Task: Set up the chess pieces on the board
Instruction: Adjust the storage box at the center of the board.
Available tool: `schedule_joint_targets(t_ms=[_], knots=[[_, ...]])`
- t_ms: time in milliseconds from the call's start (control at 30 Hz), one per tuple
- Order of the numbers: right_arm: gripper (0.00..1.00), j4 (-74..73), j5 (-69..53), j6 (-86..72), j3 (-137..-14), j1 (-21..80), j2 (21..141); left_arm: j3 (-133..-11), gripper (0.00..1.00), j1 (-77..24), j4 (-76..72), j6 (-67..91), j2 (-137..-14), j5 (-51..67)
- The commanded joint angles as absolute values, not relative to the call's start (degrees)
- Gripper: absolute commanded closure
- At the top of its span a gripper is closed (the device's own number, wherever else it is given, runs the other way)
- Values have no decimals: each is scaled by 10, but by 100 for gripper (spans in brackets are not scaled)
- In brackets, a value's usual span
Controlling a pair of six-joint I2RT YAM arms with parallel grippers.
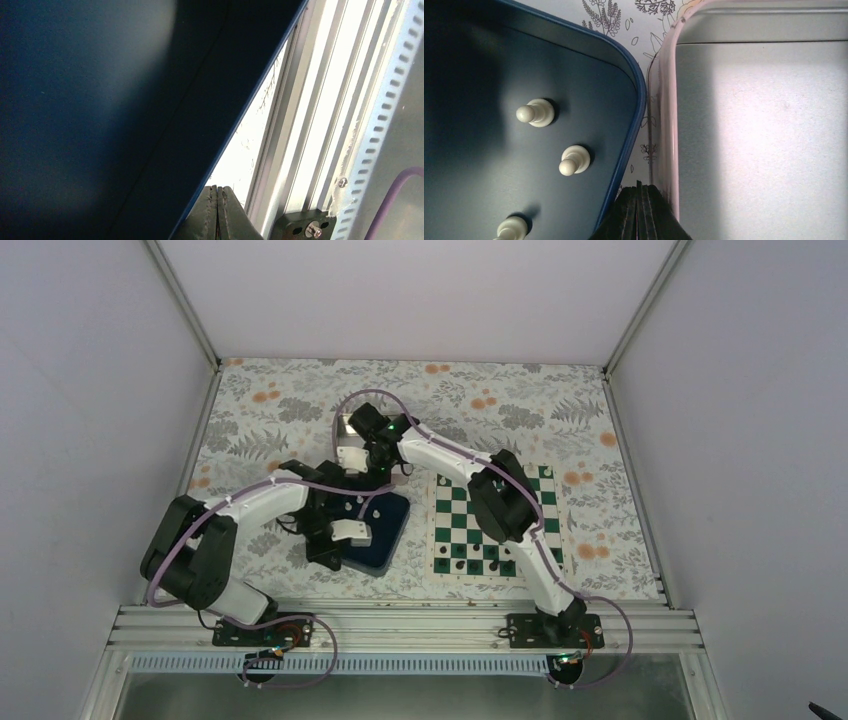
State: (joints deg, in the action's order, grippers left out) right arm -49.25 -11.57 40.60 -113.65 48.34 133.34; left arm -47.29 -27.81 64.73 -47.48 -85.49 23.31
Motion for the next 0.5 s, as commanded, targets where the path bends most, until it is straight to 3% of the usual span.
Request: schedule_joint_targets(t_ms=[0,167,233,267,367,467], knots=[[96,-502,-135,404,-1129,481,1296,-516,98,-283,640,-471,-859,254],[95,-515,-130,407,-1103,465,1236,-572,98,-284,700,-464,-825,225],[90,-519,-130,409,-1087,458,1212,-606,94,-284,736,-461,-808,219],[84,-521,-130,410,-1080,455,1201,-623,88,-284,752,-459,-800,215],[63,-526,-136,423,-1045,449,1168,-672,55,-284,778,-444,-769,183],[58,-536,-149,441,-1021,449,1144,-694,34,-282,778,-450,-736,121]])
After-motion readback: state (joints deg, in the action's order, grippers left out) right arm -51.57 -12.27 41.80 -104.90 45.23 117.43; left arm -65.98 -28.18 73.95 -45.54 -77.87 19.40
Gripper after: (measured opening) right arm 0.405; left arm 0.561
